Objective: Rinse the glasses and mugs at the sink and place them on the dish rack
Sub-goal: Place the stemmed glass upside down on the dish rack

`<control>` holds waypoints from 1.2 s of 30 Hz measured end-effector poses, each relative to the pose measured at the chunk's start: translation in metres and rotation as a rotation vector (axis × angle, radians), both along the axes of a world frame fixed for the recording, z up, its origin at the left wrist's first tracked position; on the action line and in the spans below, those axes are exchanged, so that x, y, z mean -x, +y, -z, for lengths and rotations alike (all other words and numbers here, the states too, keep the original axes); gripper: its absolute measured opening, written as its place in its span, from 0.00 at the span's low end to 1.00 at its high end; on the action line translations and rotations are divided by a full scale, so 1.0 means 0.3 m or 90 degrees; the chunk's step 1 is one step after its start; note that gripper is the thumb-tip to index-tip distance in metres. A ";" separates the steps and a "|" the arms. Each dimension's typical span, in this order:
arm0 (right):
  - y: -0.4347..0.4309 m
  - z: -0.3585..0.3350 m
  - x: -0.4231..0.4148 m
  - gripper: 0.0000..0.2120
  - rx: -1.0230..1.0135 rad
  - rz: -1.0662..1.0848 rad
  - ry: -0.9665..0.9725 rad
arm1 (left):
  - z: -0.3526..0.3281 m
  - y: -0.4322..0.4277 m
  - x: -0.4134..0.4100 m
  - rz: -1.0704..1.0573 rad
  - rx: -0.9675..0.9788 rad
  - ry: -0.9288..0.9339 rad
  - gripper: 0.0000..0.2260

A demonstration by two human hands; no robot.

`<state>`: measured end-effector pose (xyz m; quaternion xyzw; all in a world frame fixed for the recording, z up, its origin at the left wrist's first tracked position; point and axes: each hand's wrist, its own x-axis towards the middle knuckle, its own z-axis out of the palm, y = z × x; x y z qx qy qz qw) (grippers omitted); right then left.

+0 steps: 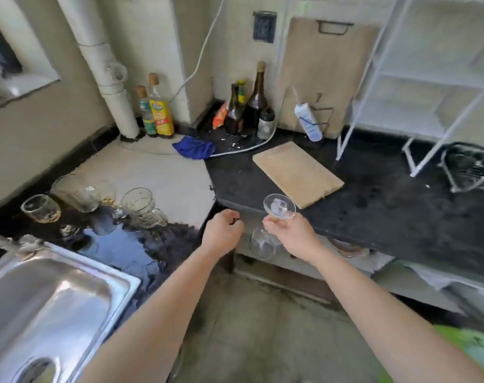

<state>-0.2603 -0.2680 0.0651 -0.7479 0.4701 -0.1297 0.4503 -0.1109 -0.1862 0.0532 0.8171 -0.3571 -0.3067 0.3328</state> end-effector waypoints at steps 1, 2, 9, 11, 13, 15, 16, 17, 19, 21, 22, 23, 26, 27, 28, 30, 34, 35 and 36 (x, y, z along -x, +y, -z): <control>-0.053 -0.001 0.089 0.14 0.006 0.019 0.007 | 0.000 -0.071 0.078 0.039 0.000 -0.013 0.17; -0.101 -0.001 0.177 0.14 0.016 0.035 0.011 | -0.004 -0.137 0.160 0.073 0.000 -0.017 0.17; -0.384 -0.017 0.745 0.14 0.058 0.153 0.047 | 0.000 -0.535 0.692 0.229 0.004 -0.022 0.17; -0.451 -0.017 0.897 0.17 0.070 0.194 0.062 | -0.006 -0.625 0.835 0.268 0.012 -0.025 0.17; -0.508 -0.019 1.026 0.18 0.074 0.228 0.075 | -0.010 -0.710 0.959 0.304 0.014 -0.023 0.17; -0.562 -0.024 1.135 0.18 0.082 0.263 0.086 | -0.010 -0.800 1.061 0.347 0.008 -0.027 0.17; -0.589 -0.026 1.182 0.19 0.087 0.277 0.095 | -0.013 -0.845 1.107 0.367 0.004 -0.032 0.17; -0.616 -0.028 1.225 0.21 0.090 0.288 0.098 | -0.014 -0.890 1.150 0.385 0.001 -0.039 0.16; -0.676 -0.024 1.302 0.22 0.096 0.307 0.097 | -0.012 -0.982 1.227 0.423 -0.005 -0.048 0.16; -0.745 -0.009 1.372 0.21 0.092 0.330 0.092 | -0.001 -1.078 1.292 0.461 -0.009 -0.064 0.16; -0.786 0.000 1.405 0.20 0.088 0.341 0.093 | 0.004 -1.131 1.321 0.474 -0.009 -0.072 0.16; -0.831 0.010 1.436 0.19 0.083 0.350 0.098 | 0.010 -1.185 1.347 0.485 -0.009 -0.079 0.16; -0.968 0.027 1.513 0.22 0.079 0.389 0.109 | 0.038 -1.360 1.416 0.511 -0.004 -0.090 0.17; -1.016 0.030 1.538 0.23 0.078 0.408 0.108 | 0.049 -1.419 1.436 0.519 -0.011 -0.091 0.18; -1.061 0.036 1.561 0.24 0.073 0.426 0.108 | 0.057 -1.474 1.455 0.528 -0.018 -0.092 0.18; -1.149 0.048 1.603 0.22 0.062 0.457 0.101 | 0.074 -1.579 1.486 0.554 -0.031 -0.103 0.19; -1.319 0.069 1.674 0.18 0.055 0.506 0.074 | 0.115 -1.772 1.540 0.588 -0.066 -0.129 0.21; -1.360 0.072 1.687 0.17 0.062 0.510 0.069 | 0.129 -1.813 1.553 0.594 -0.074 -0.138 0.21; -1.401 0.077 1.699 0.17 0.070 0.511 0.060 | 0.145 -1.850 1.566 0.596 -0.075 -0.152 0.22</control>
